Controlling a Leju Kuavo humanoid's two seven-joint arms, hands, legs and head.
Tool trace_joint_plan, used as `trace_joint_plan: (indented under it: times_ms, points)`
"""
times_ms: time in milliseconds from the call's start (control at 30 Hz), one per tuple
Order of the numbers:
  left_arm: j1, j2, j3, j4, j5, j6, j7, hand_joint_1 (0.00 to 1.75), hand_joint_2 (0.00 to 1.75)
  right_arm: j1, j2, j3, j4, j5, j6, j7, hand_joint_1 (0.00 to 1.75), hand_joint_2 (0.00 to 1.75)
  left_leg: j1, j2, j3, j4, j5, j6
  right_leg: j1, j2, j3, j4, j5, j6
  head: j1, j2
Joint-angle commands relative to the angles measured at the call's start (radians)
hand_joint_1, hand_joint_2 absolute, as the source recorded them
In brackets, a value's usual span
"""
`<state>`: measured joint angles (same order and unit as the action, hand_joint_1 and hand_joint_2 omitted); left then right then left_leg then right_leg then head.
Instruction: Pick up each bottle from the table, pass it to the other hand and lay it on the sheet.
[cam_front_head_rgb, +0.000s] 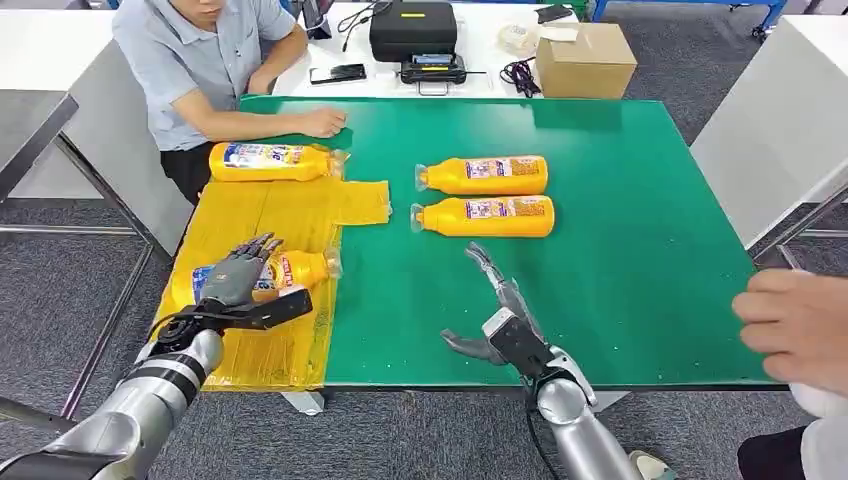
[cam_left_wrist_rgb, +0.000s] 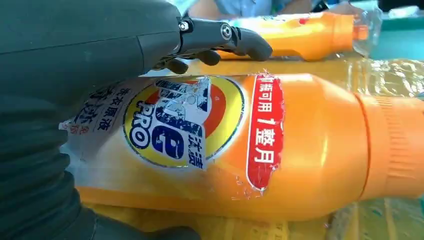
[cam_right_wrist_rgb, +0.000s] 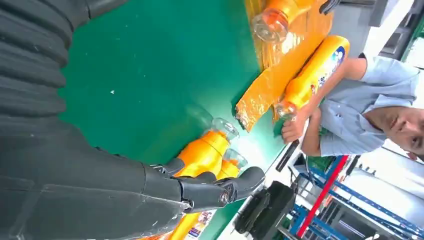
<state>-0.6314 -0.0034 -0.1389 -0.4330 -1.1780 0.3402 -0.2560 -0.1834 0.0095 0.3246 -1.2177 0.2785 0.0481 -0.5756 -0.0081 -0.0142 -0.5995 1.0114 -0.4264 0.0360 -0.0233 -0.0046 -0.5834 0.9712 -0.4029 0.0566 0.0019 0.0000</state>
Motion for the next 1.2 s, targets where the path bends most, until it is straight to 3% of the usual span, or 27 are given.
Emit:
trace_joint_plan:
  times_ms: [33, 200, 233, 400, 467, 500, 533, 667, 900, 1000, 1100, 1133, 1200]
  points:
    - [0.051, 0.002, -0.026, 0.063, 0.016, -0.008, -0.011, 0.0, 1.75, -0.055, 0.013, -0.025, 0.092, -0.003, 0.011, -0.003, 0.0, 1.75, 0.001, 0.005, 0.004, -0.002, 0.0, -0.002, 0.001, 0.004, 0.003, -0.002, 0.001, -0.002, 0.0, 0.0]
    - [0.057, -0.038, -0.069, -0.025, 0.012, 0.304, -0.043, 0.0, 1.75, -0.04, 0.004, -0.024, 0.091, -0.003, 0.01, -0.004, 0.0, 1.75, 0.0, 0.0, 0.004, -0.001, 0.0, -0.001, 0.0, 0.0, 0.003, -0.001, 0.0, -0.001, 0.0, 0.0]
    - [0.081, -0.039, -0.072, -0.121, -0.011, 0.358, -0.058, 0.0, 1.75, -0.042, 0.004, -0.021, 0.096, -0.003, 0.01, -0.004, 0.0, 1.75, 0.001, 0.001, 0.004, -0.001, 0.0, -0.002, 0.001, 0.0, 0.003, -0.001, 0.0, -0.002, 0.0, 0.0]
    - [0.164, -0.128, -0.015, -0.425, -0.115, 0.358, -0.14, 0.0, 1.75, -0.058, 0.009, -0.001, 0.116, -0.007, 0.008, -0.006, 0.0, 1.75, 0.001, 0.0, -0.003, 0.002, 0.0, -0.001, 0.001, -0.001, -0.003, 0.0, 0.0, -0.001, 0.0, 0.0]
    - [0.202, -0.188, 0.028, -0.557, -0.094, 0.358, -0.25, 0.0, 1.75, -0.062, 0.008, 0.008, 0.122, -0.009, 0.007, -0.005, 0.0, 1.75, 0.002, 0.0, -0.005, 0.002, 0.0, -0.001, 0.002, -0.001, -0.004, 0.0, -0.001, -0.002, 0.0, 0.0]
    - [0.202, -0.188, 0.028, -0.557, -0.094, 0.358, -0.25, 0.0, 1.75, -0.062, 0.008, 0.008, 0.122, -0.009, 0.007, -0.005, 0.0, 1.75, 0.001, -0.001, -0.006, 0.001, 0.0, -0.001, 0.001, -0.002, -0.006, 0.0, 0.0, -0.001, 0.001, 0.0]
    - [0.229, -0.241, 0.061, -0.637, -0.062, 0.358, -0.33, 0.0, 1.75, -0.065, 0.008, 0.014, 0.127, -0.012, 0.006, -0.004, 0.0, 1.75, 0.002, -0.001, -0.006, 0.003, -0.001, -0.001, 0.002, -0.002, -0.005, 0.0, -0.001, -0.002, 0.0, 0.0]
    - [0.242, -0.313, 0.17, -0.691, -0.086, 0.358, -0.442, 0.0, 1.75, -0.076, 0.007, 0.03, 0.137, -0.017, 0.002, -0.003, 0.0, 1.75, 0.001, 0.001, -0.009, 0.002, -0.001, -0.001, 0.002, 0.001, -0.009, 0.0, 0.0, -0.001, 0.0, 0.0]
    - [0.267, -0.285, 0.106, -0.696, -0.031, 0.358, -0.442, 0.0, 1.75, -0.063, -0.007, 0.031, 0.123, -0.015, -0.016, 0.002, 0.0, 1.75, 0.001, 0.003, -0.008, 0.0, 0.0, -0.001, 0.001, 0.002, -0.009, -0.001, 0.0, -0.002, 0.0, 0.0]
    - [0.326, -0.296, 0.061, -0.763, 0.087, 0.358, -0.442, 0.0, 1.75, -0.032, -0.017, 0.023, 0.08, 0.018, -0.082, -0.009, 0.0, 1.75, 0.001, 0.001, -0.009, 0.0, 0.0, -0.001, 0.001, 0.0, -0.009, -0.001, 0.0, -0.001, 0.0, 0.0]
    - [0.463, -0.306, -0.056, -0.833, 0.359, 0.358, -0.442, 0.0, 1.75, 0.078, -0.036, -0.027, -0.094, 0.123, -0.279, 0.004, 0.0, 1.75, 0.0, 0.0, -0.008, -0.001, 0.0, 0.0, 0.001, -0.001, -0.009, -0.001, -0.001, 0.0, 0.0, 0.0]
    - [0.518, -0.302, -0.125, -0.843, 0.514, 0.354, -0.432, 0.0, 1.75, 0.123, -0.065, -0.043, -0.161, 0.262, -0.405, 0.05, 0.0, 1.75, 0.001, -0.001, -0.006, -0.001, -0.002, -0.001, 0.001, -0.002, -0.005, -0.002, -0.002, -0.001, 0.001, 0.0]
    - [0.577, -0.247, -0.248, -0.899, 0.643, 0.358, -0.364, 0.0, 1.75, 0.188, -0.124, -0.068, -0.242, 0.441, -0.499, 0.147, 0.0, 1.75, -0.001, -0.002, -0.007, -0.001, -0.001, 0.0, 0.0, -0.003, -0.008, -0.001, -0.002, 0.0, 0.0, 0.0]
